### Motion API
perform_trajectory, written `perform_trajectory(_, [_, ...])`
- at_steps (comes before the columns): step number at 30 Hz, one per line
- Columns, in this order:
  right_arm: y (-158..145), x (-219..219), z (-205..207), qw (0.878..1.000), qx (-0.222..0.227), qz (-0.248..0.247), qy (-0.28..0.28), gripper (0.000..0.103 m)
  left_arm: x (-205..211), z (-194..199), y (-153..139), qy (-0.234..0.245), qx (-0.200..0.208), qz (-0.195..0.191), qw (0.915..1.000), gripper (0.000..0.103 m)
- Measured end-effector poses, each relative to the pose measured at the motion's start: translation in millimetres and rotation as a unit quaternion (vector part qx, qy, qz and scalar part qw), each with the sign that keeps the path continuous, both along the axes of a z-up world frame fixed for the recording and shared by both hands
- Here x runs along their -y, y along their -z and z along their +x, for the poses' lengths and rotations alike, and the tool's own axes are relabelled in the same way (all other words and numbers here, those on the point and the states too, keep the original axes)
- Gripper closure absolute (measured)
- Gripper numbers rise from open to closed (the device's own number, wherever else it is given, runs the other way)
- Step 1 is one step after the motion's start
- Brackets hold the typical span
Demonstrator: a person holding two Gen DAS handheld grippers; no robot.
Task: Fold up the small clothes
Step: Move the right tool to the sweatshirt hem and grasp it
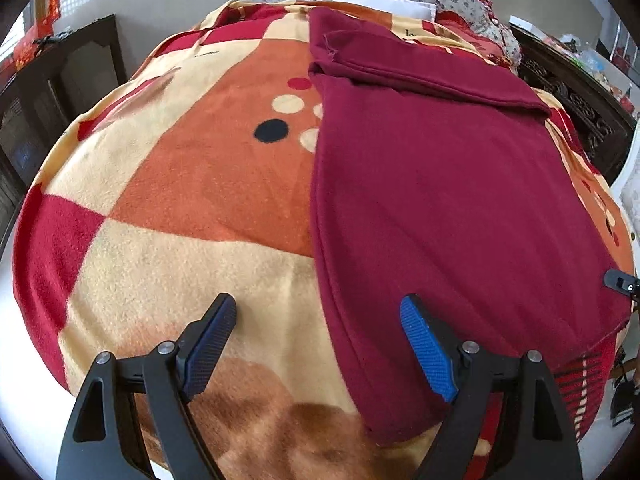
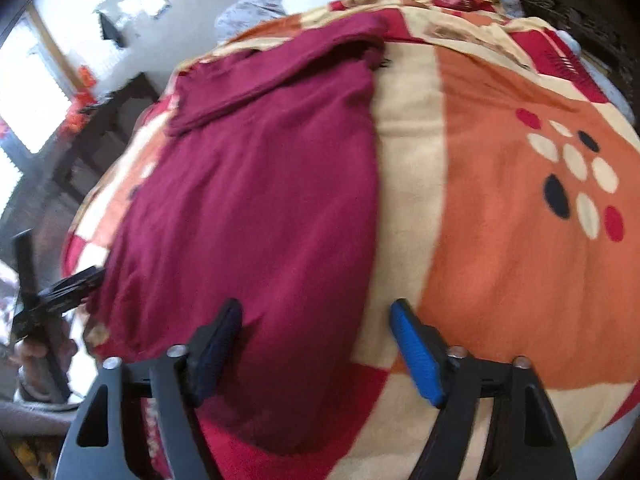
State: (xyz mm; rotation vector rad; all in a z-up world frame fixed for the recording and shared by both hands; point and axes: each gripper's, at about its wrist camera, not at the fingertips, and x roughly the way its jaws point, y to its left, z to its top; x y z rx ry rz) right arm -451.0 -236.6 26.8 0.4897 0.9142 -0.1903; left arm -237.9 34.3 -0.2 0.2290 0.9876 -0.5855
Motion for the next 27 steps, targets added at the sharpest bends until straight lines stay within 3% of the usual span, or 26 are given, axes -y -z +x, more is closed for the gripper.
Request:
perform_trajectory(2, [-4,-12,1,0.999,-0.009,-0.046,-0.023,0.063,2,-1,1,0.003,-0.002,0.000,1.0000,0.017])
perform_trajectory(3, [-5,-14,0,0.998,-0.009,-0.051,-0.029,0.072,3,-1,2,0.003,-0.003,-0.001,1.0000,0.015])
perform_trajectory(7, [-6,-6,-11,0.999,-0.009,-0.048,-0.017,0.088,4,-1,4,0.001,-0.005,-0.001,1.0000,0.013])
perform_trajectory(9, [-2,1,-18,0.999,-0.009,-0.033,-0.009,0.088,3,-1,5,0.004,-0.010,-0.004,0.9999,0.007])
perform_trajectory(13, [4,8,-28,0.999,0.016,0.032,0.004,0.082,7,-5,8,0.007,-0.005,0.007,0.9999,0.003])
perform_trajectory(14, [5,8,-30,0.999,0.019,0.048,0.001,0.079,8,-5,8,0.007,-0.004,0.011,0.9999,0.003])
perform_trajectory(16, [4,2,-32,0.998,0.024,0.056,-0.016,0.059,7,-4,9,0.004,-0.006,0.011,0.9999,0.003])
perform_trajectory(17, [3,-2,-31,0.998,0.023,0.049,-0.025,0.057,6,-4,9,0.000,-0.007,0.011,0.9999,0.002])
perform_trajectory(20, [2,-9,-27,0.999,0.015,0.035,-0.033,0.056,7,-5,10,-0.007,-0.004,0.016,0.9998,0.002])
perform_trajectory(27, [5,-4,-24,0.997,0.024,0.066,-0.027,0.054,7,-6,11,-0.013,-0.003,0.018,0.9998,0.001])
